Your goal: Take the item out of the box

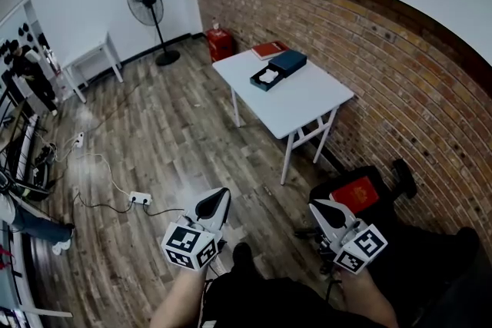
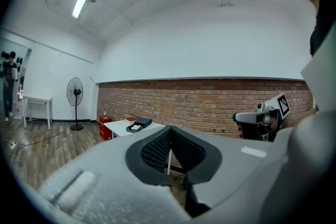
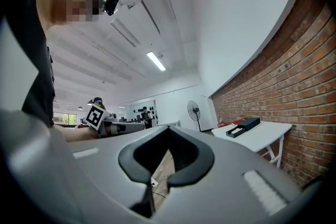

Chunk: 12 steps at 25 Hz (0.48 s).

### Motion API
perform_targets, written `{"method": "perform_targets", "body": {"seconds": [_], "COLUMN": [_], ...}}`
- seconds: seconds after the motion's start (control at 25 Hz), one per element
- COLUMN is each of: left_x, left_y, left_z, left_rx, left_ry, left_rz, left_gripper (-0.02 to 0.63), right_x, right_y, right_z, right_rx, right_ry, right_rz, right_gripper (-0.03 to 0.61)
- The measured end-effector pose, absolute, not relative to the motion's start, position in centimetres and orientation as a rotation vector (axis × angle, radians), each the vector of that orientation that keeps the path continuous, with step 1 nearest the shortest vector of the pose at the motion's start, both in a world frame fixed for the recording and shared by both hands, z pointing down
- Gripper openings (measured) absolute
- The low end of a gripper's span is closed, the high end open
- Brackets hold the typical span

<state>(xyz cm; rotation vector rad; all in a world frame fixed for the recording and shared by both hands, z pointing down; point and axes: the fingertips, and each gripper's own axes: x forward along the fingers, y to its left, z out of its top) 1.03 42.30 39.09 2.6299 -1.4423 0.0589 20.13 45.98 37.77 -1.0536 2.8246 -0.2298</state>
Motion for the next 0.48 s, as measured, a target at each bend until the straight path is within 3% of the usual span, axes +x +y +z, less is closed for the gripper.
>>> {"method": "perform_targets", "body": {"seconds": [0.48], "left_x": [-2.9], "left_y": [33.6], "left_z": [41.1], "left_rx": [2.580], "left_ry": [-1.419], "left_rz": [0.037], "left_gripper": [0.000], "right_x": [16.4], "right_y": [37.1], "right_z": [39.3], "right_rx": [-1.077], "right_ry": [2.855], "right_rz": [-0.304], "right_gripper": [0.000]}}
